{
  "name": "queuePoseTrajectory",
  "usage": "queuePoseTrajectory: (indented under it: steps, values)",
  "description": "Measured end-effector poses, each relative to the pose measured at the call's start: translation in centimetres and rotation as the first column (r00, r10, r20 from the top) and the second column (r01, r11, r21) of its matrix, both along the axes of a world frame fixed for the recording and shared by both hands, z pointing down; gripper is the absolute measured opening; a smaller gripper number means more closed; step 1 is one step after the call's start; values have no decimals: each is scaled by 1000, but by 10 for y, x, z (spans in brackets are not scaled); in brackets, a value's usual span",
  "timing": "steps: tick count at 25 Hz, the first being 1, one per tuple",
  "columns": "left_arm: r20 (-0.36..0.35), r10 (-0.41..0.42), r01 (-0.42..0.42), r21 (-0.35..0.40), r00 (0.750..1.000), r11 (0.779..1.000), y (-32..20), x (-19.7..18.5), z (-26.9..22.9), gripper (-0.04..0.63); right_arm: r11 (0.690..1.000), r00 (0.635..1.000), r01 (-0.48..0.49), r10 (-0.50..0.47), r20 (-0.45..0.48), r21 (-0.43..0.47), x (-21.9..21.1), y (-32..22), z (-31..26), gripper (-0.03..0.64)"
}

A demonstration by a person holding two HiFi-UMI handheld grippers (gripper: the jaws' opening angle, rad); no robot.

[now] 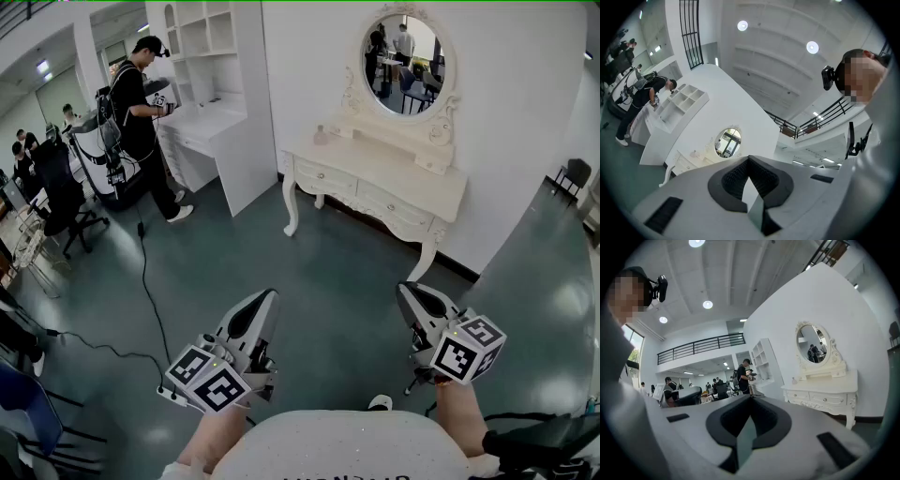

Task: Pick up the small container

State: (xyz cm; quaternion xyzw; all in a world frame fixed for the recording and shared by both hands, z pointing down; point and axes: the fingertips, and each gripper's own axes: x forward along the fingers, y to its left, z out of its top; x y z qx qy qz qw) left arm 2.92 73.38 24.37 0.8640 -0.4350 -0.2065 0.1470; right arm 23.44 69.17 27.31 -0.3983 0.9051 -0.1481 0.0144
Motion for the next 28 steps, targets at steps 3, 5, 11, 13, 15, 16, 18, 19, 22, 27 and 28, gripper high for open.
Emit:
queuePoseTrajectory:
  steps: [3, 5, 11, 13, 15, 16, 18, 19, 22, 27, 28]
  values:
    - [4, 3, -3, -2, 1000, 1000, 2, -3, 0, 0, 1000, 1000, -13, 13, 4, 0, -1, 0, 0, 3]
    - [-2, 4, -4, -4, 1000, 1000, 3, -6, 0, 0, 1000, 1000, -17, 17, 4, -2, -2, 0, 0, 3]
    - [-2, -8, 8, -5, 1000, 1000, 3, -15, -3, 0, 1000, 1000, -13, 13, -1, -1, -8, -2, 0, 3]
    - [-6, -12, 12, -10, 1000, 1000, 3, -18, -2, 0, 1000, 1000, -15, 15, -5, -4, -10, -4, 1, 3]
    - [-14, -12, 12, -18, 1000, 1000, 1, -19, 2, 0, 1000, 1000, -19, 19, -14, -10, -10, -8, 5, 3]
    - [-20, -11, 10, -23, 1000, 1000, 0, -18, 5, 0, 1000, 1000, -22, 22, -16, -14, -8, -11, 7, 3]
    - [-32, -6, 5, -37, 999, 999, -5, -17, 11, 0, 999, 1000, -28, 28, -11, -28, -5, -19, 13, 3]
    - [-37, -5, 3, -46, 999, 999, -7, -16, 14, 0, 999, 1000, -28, 28, -3, -38, -4, -23, 15, 5]
    - [-45, -7, 4, -78, 999, 997, -22, -17, 25, 0, 997, 999, -16, 19, 33, -70, -3, -42, 22, 5]
    - [-4, -23, 23, -86, 1000, 996, -52, -19, 31, 0, 997, 999, -2, 5, 44, -81, -9, -95, 30, 5]
    - [5, -33, 33, -89, 999, 995, -59, -22, 32, 0, 997, 999, 10, -7, 41, -81, -13, -107, 30, 5]
